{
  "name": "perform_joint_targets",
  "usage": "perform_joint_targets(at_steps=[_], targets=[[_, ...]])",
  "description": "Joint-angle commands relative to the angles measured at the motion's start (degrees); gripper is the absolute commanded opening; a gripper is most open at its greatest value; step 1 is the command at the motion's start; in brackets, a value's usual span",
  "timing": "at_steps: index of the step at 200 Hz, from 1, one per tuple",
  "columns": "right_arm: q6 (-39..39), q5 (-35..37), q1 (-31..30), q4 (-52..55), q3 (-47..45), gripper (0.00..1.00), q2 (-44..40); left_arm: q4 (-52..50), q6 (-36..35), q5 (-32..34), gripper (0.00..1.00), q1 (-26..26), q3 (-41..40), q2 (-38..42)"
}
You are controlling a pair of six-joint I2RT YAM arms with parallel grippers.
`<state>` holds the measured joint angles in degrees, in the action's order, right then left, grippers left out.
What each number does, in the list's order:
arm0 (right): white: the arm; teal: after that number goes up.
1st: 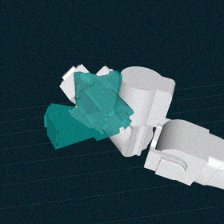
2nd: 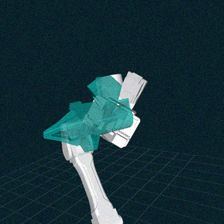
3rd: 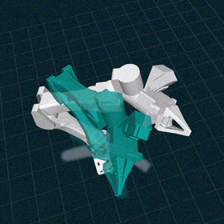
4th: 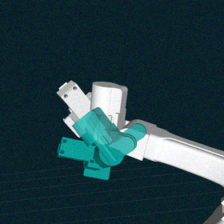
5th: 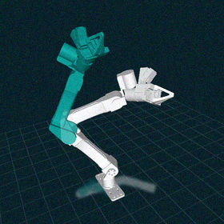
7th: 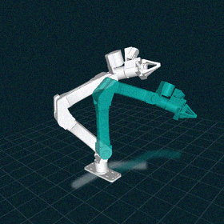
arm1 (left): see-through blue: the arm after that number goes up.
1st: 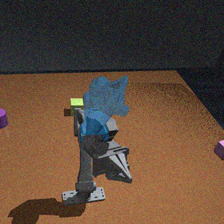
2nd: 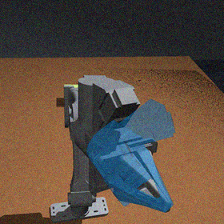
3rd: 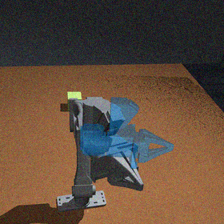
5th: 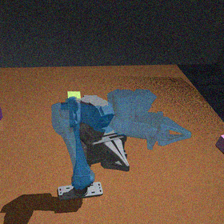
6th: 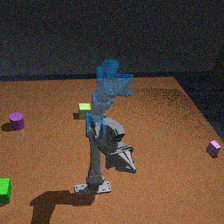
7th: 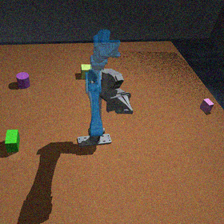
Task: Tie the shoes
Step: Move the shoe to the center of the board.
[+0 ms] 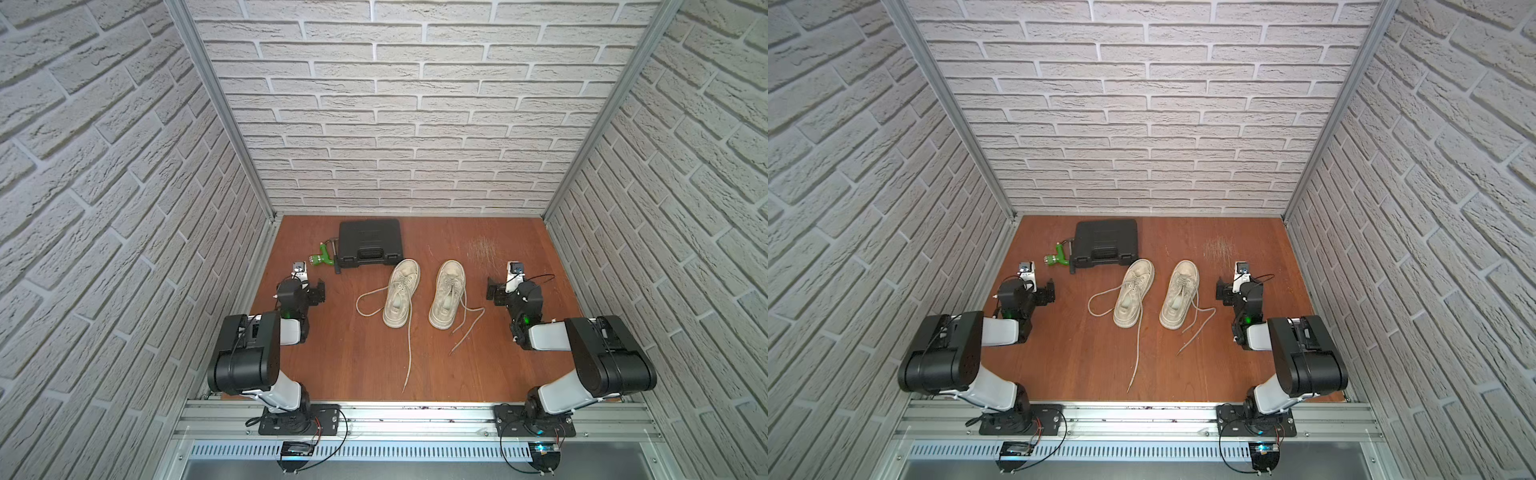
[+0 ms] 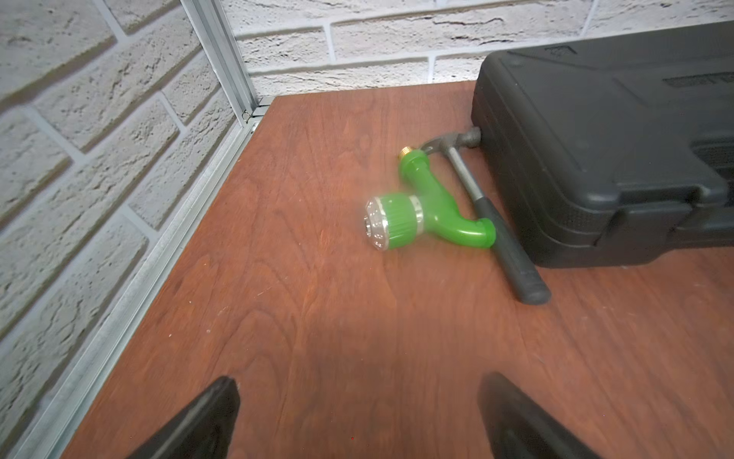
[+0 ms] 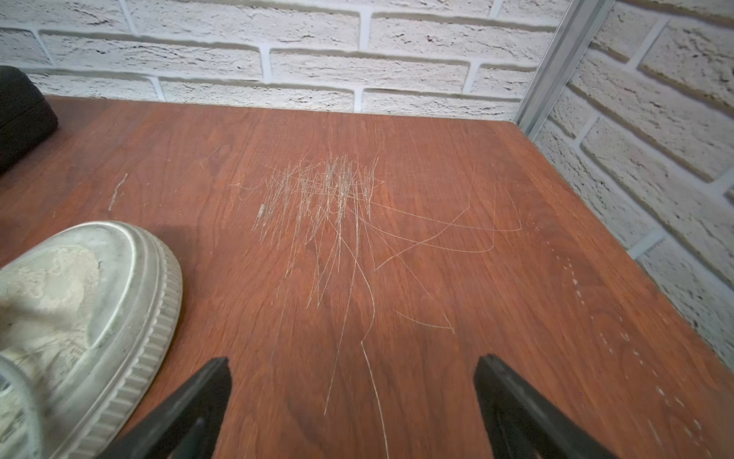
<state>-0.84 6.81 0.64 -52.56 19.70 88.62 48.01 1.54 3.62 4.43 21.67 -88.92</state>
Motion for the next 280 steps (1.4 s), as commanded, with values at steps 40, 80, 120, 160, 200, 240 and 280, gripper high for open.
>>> perform_joint_targets(at_steps=[40,80,120,160,200,240,280], targets=[[-0.21,0.26,0.21,-2.86,0.77,1.0,0.15,2.5,-0.21,0.26,0.98,-0.36,0.43,0.07],[-0.21,0.16,0.23,-2.94,0.73,0.99,0.15,2.38,-0.21,0.21,0.98,-0.19,0.52,0.07],[-0.87,1.61,0.21,2.13,0.16,0.99,-7.06,-5.34,-0.49,5.52,0.99,-2.21,-0.27,10.95],[-12.36,-7.72,-0.5,35.81,10.37,0.99,-24.94,-30.24,13.79,1.88,0.98,-2.61,8.25,27.51],[-20.16,-14.72,-10.39,53.92,21.79,1.0,-25.76,-47.37,23.16,-10.32,0.97,-7.91,16.99,23.19],[-19.95,-12.11,-26.59,66.32,32.23,0.94,-17.5,-64.0,19.38,-4.58,0.94,-21.38,24.63,15.39],[-19.76,-6.52,-38.05,75.81,42.53,0.89,-5.92,-68.66,20.51,-0.83,0.87,-24.99,23.62,10.54]])
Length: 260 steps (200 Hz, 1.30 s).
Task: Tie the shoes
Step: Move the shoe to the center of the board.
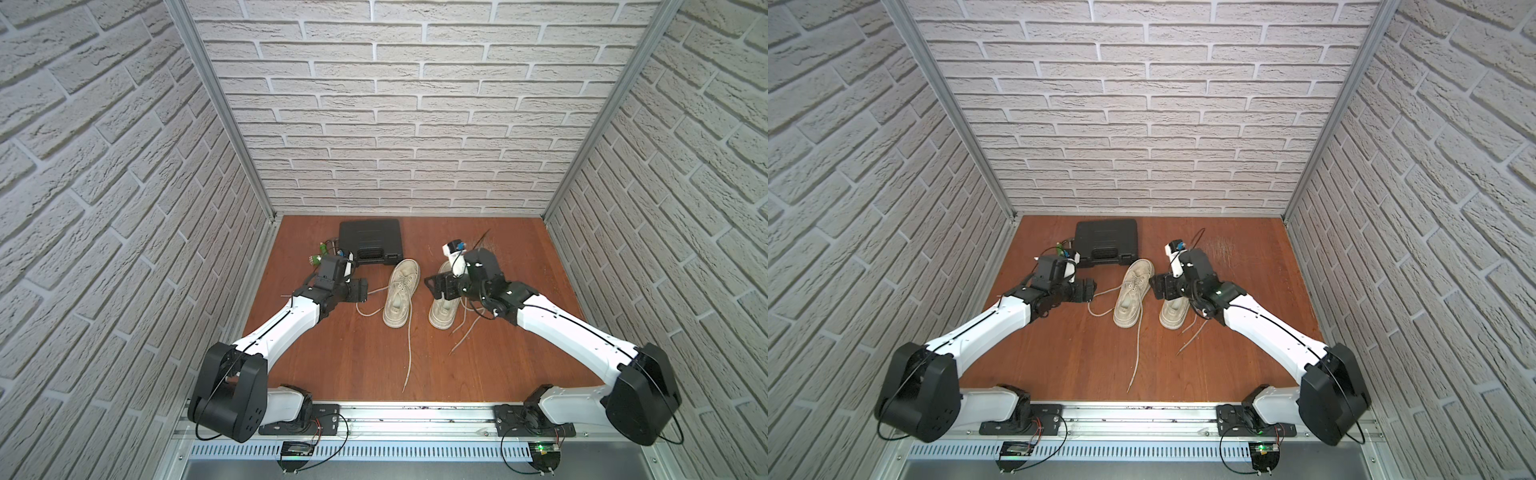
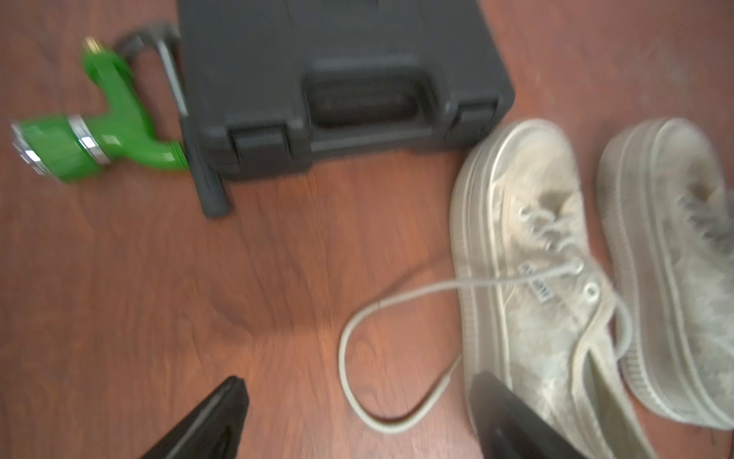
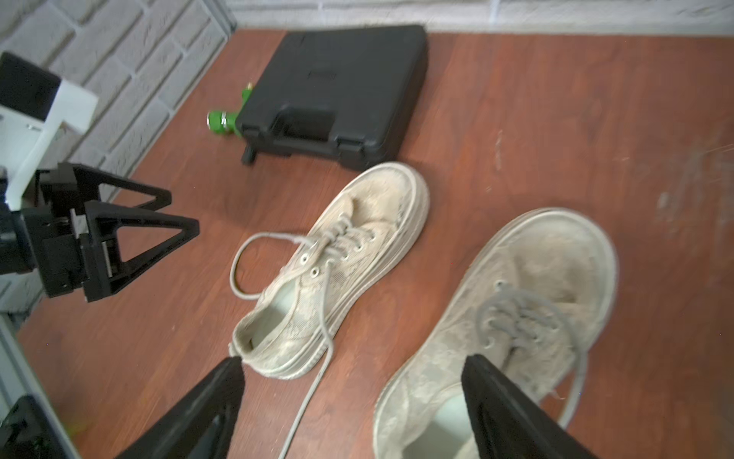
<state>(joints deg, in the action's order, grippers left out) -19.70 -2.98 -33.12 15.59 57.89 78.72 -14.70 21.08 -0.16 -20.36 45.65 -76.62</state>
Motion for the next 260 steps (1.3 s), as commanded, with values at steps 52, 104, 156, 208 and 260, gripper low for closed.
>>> perform_joint_targets(at_steps=[52,104,156,208,260], targets=[[-4.68,3.73,-9.82,6.05,11.6,0.88,16.41,-3.4,1.22,-1.69,0.79,0.04,0.02,-8.29],[-7.05,5.26,-10.65,6.14,15.84,0.81,23.05,0.49,3.21,-4.45,0.73,1.11,0.82,-14.16],[-7.98,8.24,-10.65,6.06,16.45,0.7,23.81,1.37,3.66,-2.29,0.61,1.21,1.47,-17.22],[-7.72,9.9,-10.68,8.92,18.31,0.62,25.52,-1.37,2.51,3.35,0.44,-0.03,3.21,-20.0],[-7.97,10.03,-10.66,10.83,19.59,0.56,26.58,-2.09,2.14,5.21,0.25,-1.0,3.95,-21.84]])
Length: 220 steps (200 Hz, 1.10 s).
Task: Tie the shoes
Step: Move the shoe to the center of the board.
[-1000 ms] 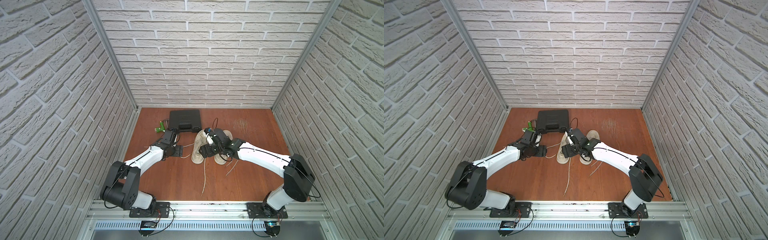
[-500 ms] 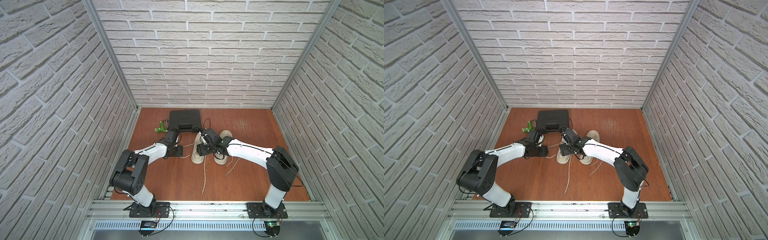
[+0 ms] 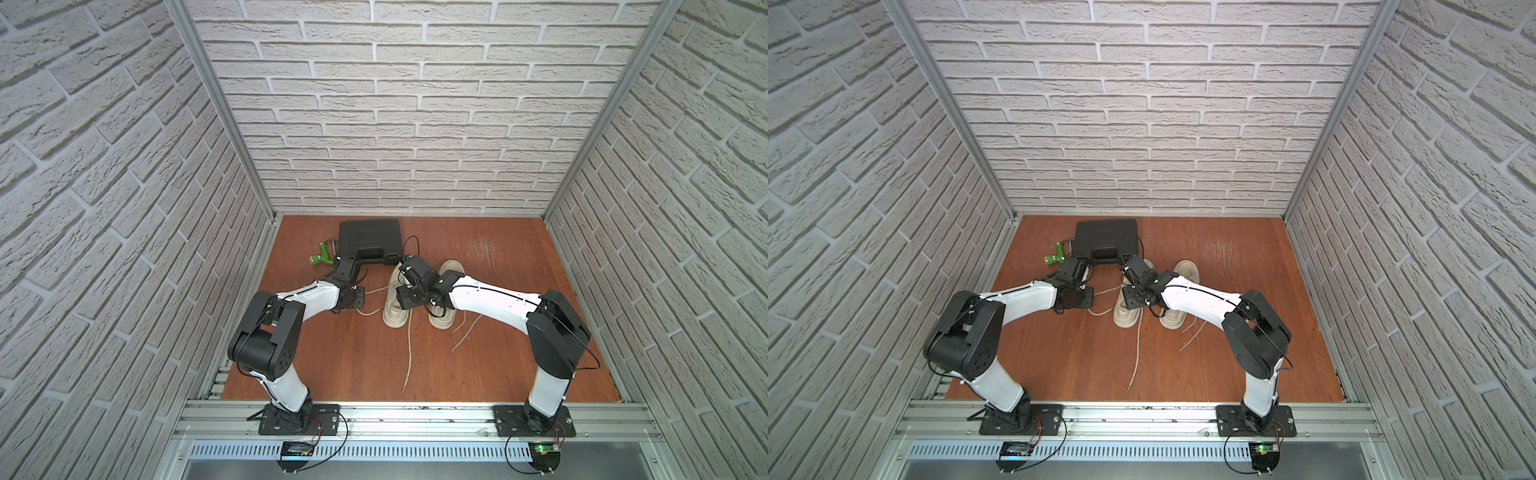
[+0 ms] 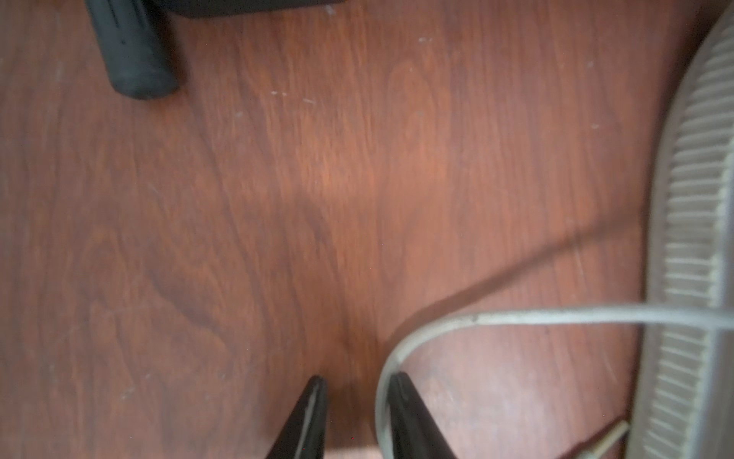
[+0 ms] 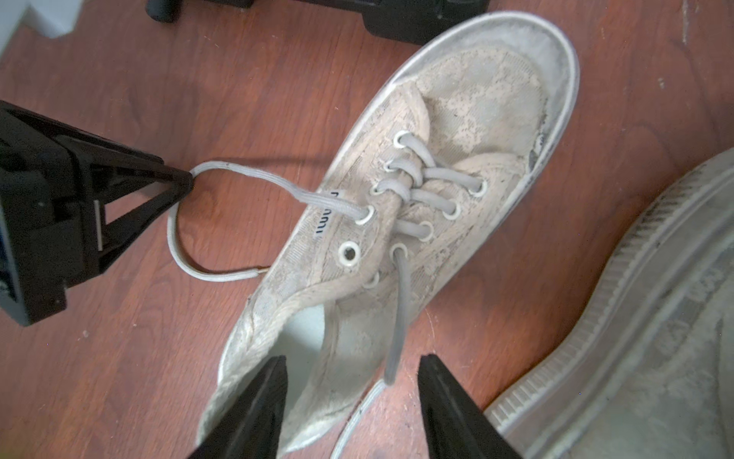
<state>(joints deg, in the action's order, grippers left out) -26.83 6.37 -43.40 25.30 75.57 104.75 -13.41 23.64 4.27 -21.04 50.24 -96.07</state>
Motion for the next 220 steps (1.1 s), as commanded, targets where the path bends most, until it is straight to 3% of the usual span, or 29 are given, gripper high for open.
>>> perform_joint_targets(at_steps=[1,29,50,129,167,220], targets=[[-0.85,0.62,-0.42,1.23,1.93,0.56,0.59,-3.42,-0.42,0.75,0.24,-0.36,-0.61,-2.38],[-1.07,-0.13,-0.46,1.41,2.85,0.55,1.81,-2.73,-0.52,0.6,0.07,-0.41,-1.0,-0.89],[-1.29,-0.66,-0.55,1.4,3.98,0.53,3.04,-1.9,-0.69,0.17,0.0,-0.34,-1.99,2.29],[-0.29,0.96,-2.11,7.59,7.22,0.34,6.96,-3.91,-4.41,-3.29,0.0,-0.74,-1.71,14.24],[0.79,0.98,-3.6,9.32,7.31,0.03,6.52,-4.32,-7.73,-6.51,0.0,-1.44,-2.19,20.92],[2.62,-0.03,-6.62,10.12,7.23,0.03,4.95,-6.42,-11.11,-15.53,0.0,-1.78,-2.48,29.62]])
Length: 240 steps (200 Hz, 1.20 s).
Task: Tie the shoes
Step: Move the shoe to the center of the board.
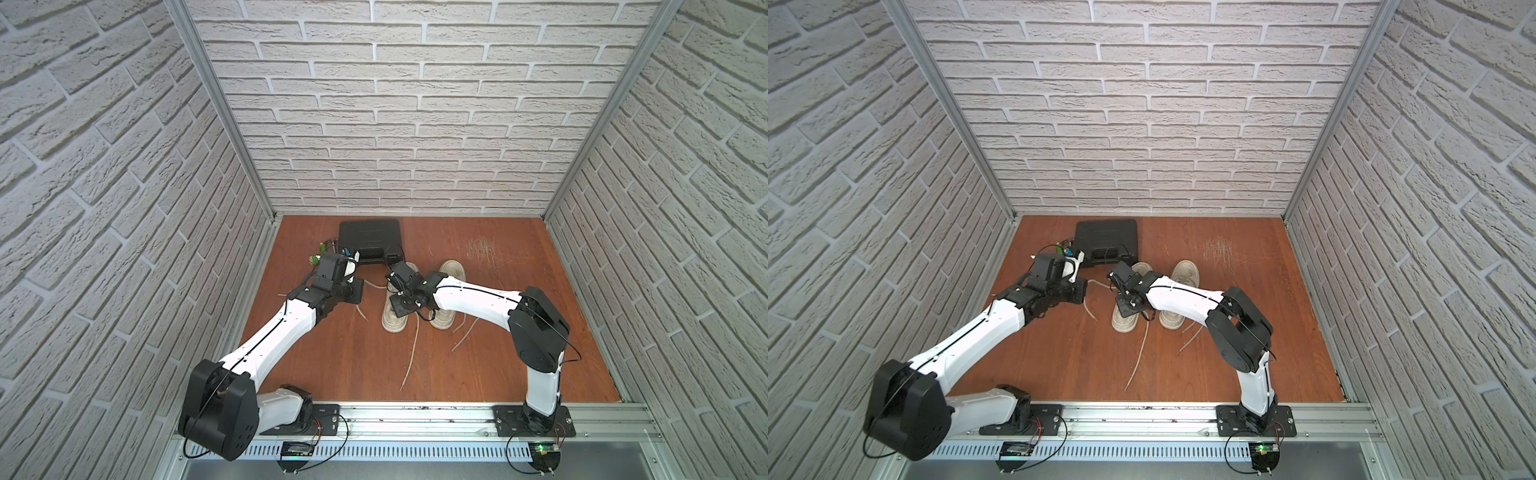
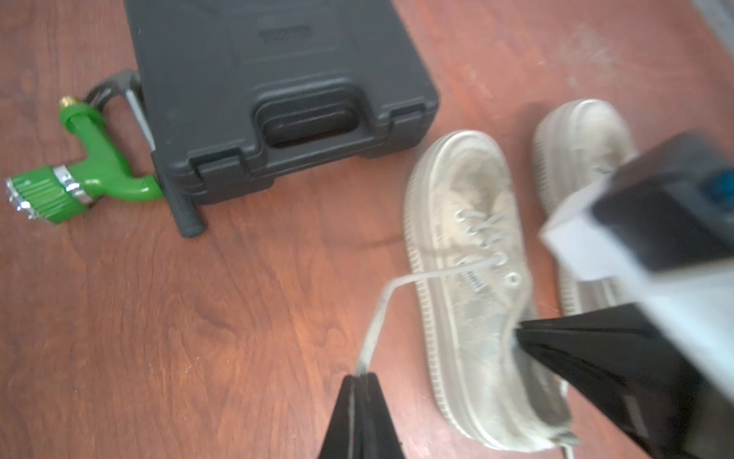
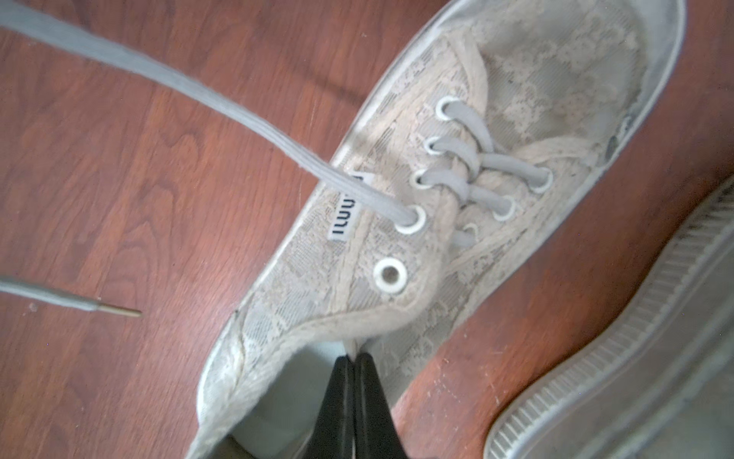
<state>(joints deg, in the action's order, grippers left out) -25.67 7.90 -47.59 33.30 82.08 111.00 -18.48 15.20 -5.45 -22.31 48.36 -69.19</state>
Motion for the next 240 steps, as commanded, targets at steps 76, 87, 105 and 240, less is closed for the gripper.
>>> perform_joint_targets(at_steps=[76,87,105,240], targets=[[4.68,-1.74,-3.87,-1.31,-3.66,0.22,-6.46,-1.87,0.53,-12.25,0.0,-1.39,-0.95,6.71],[6.44,-2.17,-3.8,-3.28,-5.36,0.36,-9.13,-2.06,1.79,-13.6,0.0,-1.26,-0.77,6.72],[9.54,-3.41,-3.46,-7.4,-8.68,0.53,-13.66,-3.24,4.43,-14.83,0.0,-1.29,0.0,6.42],[7.32,-22.14,-3.24,-38.81,-17.04,0.14,-14.59,6.29,17.78,-23.17,0.0,-0.67,-1.1,4.9]])
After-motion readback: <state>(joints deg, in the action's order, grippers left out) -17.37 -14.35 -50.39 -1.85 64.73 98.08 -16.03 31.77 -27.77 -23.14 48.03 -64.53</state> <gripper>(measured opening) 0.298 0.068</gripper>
